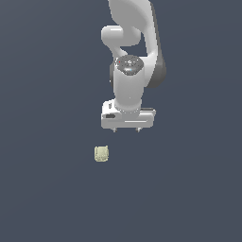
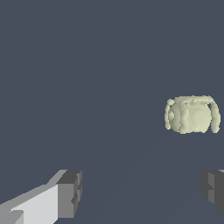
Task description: Pick up the object and move it to a goal position.
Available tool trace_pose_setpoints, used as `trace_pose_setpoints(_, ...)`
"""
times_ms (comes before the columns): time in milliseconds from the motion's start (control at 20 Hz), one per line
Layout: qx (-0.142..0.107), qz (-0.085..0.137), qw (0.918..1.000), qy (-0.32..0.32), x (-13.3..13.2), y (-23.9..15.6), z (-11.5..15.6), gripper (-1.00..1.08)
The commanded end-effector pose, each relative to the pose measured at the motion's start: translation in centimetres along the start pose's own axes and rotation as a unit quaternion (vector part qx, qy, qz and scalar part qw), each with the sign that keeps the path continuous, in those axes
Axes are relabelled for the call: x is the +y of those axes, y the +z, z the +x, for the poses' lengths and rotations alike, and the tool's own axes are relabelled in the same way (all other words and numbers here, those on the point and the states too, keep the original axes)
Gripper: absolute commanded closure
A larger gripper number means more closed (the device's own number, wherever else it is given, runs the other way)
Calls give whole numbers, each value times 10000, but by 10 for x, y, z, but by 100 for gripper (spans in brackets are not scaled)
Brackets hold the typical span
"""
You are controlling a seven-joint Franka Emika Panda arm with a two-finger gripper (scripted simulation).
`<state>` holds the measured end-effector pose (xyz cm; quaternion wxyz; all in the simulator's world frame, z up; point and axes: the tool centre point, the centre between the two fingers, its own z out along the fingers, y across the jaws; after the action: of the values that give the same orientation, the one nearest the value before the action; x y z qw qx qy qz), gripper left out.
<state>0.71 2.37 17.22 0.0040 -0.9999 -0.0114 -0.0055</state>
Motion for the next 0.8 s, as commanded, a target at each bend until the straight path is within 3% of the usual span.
trace_pose_setpoints(0, 0, 0, 10000, 0, 0, 0, 0, -92)
trace_pose_setpoints(400, 183, -9, 9992, -350, -21, -23, 9, -92)
trace_pose_setpoints(750, 179, -9, 9993, -343, -19, -21, 10, -92)
